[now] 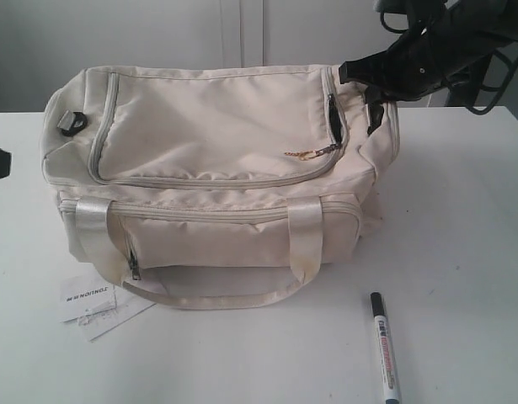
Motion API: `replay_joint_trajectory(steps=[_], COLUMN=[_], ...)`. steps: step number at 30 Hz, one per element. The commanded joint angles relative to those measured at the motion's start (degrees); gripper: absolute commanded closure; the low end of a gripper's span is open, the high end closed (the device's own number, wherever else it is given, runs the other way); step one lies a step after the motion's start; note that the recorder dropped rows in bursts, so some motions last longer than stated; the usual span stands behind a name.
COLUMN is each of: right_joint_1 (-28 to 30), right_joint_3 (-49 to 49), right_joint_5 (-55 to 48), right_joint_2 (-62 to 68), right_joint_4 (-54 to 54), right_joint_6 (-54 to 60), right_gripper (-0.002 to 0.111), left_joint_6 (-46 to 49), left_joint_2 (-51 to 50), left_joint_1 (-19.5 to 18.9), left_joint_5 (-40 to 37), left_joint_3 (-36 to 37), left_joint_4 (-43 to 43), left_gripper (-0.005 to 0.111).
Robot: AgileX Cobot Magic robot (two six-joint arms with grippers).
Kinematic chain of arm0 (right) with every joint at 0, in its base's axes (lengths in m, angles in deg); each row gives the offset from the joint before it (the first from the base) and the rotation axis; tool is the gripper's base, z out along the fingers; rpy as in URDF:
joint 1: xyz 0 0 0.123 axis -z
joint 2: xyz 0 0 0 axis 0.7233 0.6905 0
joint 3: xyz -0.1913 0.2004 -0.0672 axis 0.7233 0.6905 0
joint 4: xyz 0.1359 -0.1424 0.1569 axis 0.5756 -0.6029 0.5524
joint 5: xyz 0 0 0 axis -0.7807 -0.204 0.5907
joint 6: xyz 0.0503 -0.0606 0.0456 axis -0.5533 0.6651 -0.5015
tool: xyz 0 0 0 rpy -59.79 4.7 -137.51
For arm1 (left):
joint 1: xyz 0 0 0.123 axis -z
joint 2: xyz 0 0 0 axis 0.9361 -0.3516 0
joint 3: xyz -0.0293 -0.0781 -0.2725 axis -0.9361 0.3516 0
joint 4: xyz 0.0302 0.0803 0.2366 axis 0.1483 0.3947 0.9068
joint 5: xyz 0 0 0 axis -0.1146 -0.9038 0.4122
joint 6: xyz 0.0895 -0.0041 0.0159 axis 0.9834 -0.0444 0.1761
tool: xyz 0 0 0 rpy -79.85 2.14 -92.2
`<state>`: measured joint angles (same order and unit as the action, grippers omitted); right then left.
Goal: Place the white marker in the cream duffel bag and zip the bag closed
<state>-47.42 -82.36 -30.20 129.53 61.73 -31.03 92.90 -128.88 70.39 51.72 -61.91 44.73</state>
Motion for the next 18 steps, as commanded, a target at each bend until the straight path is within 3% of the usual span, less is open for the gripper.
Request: replay_joint_trajectory(steps=[1,5,9,18], right_joint_1=[0.42,0.42,0.42,0.42], right_joint_3=[-0.05,-0.05,-0.05,-0.05], right_joint_5=[-1.14,-1.14,-1.14,-1.14], right_joint_2=[-0.72,-0.72,-0.72,-0.72], right_joint_4=[0.22,0.22,0.22,0.22], right_joint_6=[-0.61,-0.28,-0.28,-0.3], right_gripper=[0.108,0.108,0.108,0.108], left_joint_6=[7.71,18.21,24.54,36.01], left_joint_2=[-5.47,-11.89,-15.56,-27.75], left_joint_1=[0.36,0.36,0.49,6.12], left_joint_5=[-0.8,-1.26,-2.78,-2.15], left_joint_3=[-4.29,-8.13,-10.82,-19.45], left_joint_4=[-8.79,-19.03,-23.37,-31.23], left_gripper=[0.107,0.107,0.107,0.107])
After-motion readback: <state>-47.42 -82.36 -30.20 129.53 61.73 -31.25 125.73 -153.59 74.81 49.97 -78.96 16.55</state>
